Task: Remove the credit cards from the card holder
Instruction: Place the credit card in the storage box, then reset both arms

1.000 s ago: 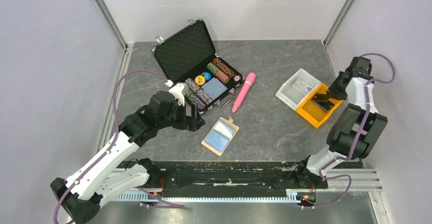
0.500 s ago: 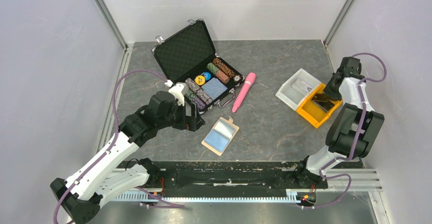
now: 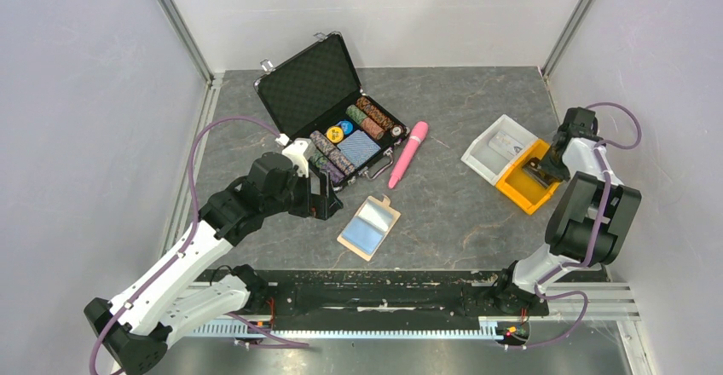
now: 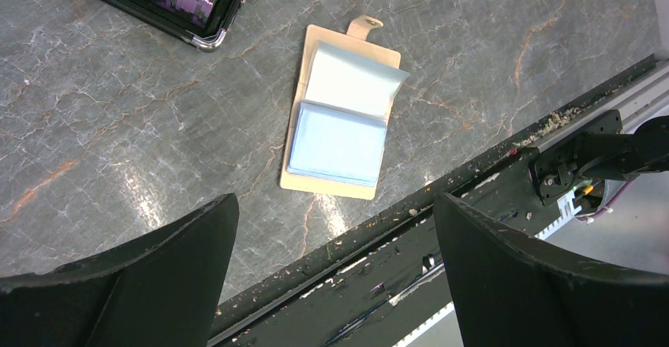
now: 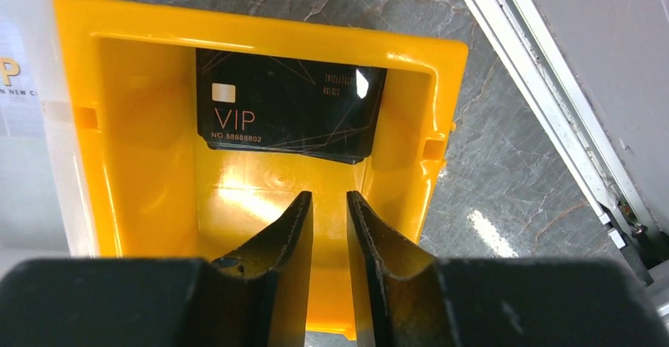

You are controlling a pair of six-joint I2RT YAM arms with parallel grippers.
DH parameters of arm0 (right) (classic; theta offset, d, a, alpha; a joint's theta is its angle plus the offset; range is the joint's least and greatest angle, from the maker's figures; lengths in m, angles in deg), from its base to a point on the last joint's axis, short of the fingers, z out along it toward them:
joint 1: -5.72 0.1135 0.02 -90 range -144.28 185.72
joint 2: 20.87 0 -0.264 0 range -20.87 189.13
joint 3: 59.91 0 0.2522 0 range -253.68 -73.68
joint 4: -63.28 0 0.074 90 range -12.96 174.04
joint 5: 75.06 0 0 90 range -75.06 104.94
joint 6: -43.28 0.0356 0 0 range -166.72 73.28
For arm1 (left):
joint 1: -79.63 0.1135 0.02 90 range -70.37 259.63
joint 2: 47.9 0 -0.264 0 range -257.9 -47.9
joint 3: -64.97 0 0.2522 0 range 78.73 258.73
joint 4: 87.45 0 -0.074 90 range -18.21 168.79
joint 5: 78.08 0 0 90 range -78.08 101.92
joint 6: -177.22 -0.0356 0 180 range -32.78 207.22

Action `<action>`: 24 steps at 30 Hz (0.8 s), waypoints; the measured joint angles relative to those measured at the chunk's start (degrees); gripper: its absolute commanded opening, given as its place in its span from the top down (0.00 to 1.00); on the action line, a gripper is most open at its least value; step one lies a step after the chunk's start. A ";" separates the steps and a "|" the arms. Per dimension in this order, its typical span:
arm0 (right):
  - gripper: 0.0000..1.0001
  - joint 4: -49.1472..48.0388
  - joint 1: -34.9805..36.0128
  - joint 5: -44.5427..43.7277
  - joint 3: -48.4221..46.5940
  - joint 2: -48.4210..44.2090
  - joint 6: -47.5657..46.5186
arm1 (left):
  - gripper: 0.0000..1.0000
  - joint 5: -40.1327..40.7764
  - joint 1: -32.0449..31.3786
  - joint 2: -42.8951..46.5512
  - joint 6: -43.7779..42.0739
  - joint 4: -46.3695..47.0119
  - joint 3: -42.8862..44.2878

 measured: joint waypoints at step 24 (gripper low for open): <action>0.70 -0.72 23.98 3.61 -0.68 -16.79 0.07 | 0.00 1.55 0.00 3.58 -0.02 1.07 0.00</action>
